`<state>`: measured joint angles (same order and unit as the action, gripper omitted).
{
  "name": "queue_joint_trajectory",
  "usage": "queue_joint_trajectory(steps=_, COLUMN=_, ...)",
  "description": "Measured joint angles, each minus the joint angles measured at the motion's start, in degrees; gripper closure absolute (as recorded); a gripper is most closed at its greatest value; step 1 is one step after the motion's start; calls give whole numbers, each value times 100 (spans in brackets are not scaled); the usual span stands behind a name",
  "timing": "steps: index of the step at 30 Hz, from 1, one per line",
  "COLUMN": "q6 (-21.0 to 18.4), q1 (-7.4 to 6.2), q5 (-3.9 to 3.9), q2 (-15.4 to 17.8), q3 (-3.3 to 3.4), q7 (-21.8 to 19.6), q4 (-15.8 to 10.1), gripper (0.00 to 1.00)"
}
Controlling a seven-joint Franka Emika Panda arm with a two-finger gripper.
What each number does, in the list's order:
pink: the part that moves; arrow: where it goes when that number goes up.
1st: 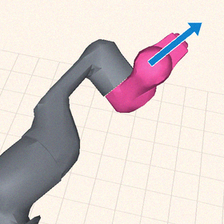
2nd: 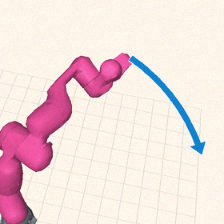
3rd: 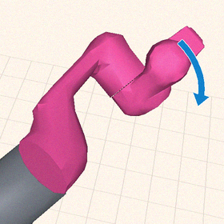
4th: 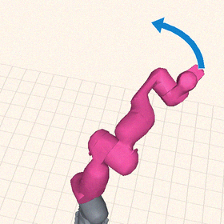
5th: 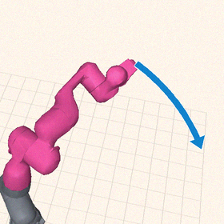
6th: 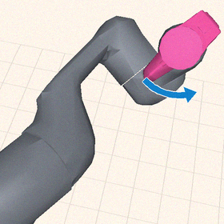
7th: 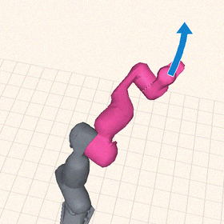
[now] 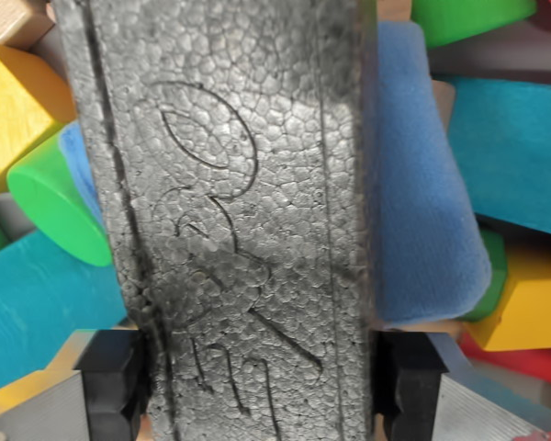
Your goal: Pick an object from the bin
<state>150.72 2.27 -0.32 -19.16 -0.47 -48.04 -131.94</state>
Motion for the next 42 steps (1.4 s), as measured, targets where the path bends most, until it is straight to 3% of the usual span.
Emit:
queue_joint_trajectory(steps=24, q6=-16, q1=0, q5=0, q2=18, q3=0, q7=0, q4=0, gripper=100)
queue_joint_trajectory(steps=42, q6=-543, q1=0, q5=0, q2=570, q3=0, q7=0, q4=-1, gripper=100)
